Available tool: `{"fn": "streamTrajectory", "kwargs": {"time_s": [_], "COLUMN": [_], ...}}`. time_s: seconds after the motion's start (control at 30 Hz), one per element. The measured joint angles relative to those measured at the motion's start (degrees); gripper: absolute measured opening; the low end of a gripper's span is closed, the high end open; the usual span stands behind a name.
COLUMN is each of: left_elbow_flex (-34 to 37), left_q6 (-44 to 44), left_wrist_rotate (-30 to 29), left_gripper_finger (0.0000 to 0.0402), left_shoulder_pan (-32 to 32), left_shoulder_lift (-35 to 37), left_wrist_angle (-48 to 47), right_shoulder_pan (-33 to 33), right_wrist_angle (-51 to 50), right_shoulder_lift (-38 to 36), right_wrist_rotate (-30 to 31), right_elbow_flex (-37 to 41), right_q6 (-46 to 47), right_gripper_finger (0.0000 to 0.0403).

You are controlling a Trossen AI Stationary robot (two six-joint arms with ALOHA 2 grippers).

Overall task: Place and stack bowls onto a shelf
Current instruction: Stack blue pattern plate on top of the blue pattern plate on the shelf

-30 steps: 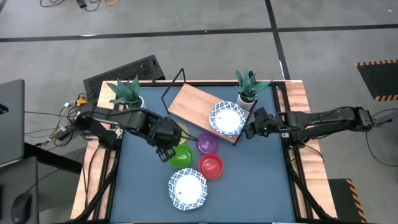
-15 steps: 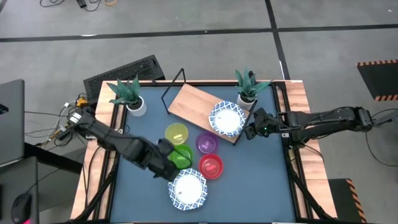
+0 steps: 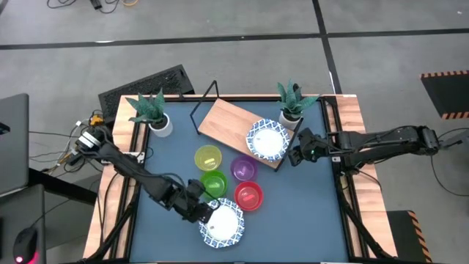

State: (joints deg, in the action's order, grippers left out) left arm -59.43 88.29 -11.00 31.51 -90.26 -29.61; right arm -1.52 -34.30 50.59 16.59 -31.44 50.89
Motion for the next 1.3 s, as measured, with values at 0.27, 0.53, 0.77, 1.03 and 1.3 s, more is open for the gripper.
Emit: {"fn": "streamTrajectory", "kwargs": {"time_s": [0.27, 0.53, 0.77, 1.03, 1.3], "left_elbow_flex": [5.55, 7.36, 7.38, 7.38, 7.38], "left_q6": [0.94, 0.1, 0.53, 4.35, 10.84], "left_wrist_rotate": [2.75, 3.15, 7.76, 9.29, 10.48], "left_gripper_finger": [0.022, 0.022, 0.0184, 0.005, 0.0002], "left_shoulder_pan": [0.02, 0.0, 0.0, -0.01, 0.11], "left_shoulder_lift": [-0.94, -1.74, -6.11, -6.01, -0.24], "left_wrist_angle": [0.86, 11.61, 14.85, 15.52, 11.87], "right_shoulder_pan": [0.0, -0.07, -0.11, -0.12, -0.13], "right_wrist_angle": [0.02, 0.02, -0.05, 0.09, 0.09], "right_shoulder_lift": [0.0, 0.0, 0.0, 0.02, 0.02], "right_wrist_rotate": [-2.4, -1.88, -1.61, -1.56, -1.52], "right_elbow_flex": [0.0, 0.0, -0.02, -0.02, -0.02], "right_q6": [-0.09, -0.41, -0.46, -0.44, -0.41], "right_gripper_finger": [0.0178, 0.0178, 0.0178, 0.0178, 0.0178]}}
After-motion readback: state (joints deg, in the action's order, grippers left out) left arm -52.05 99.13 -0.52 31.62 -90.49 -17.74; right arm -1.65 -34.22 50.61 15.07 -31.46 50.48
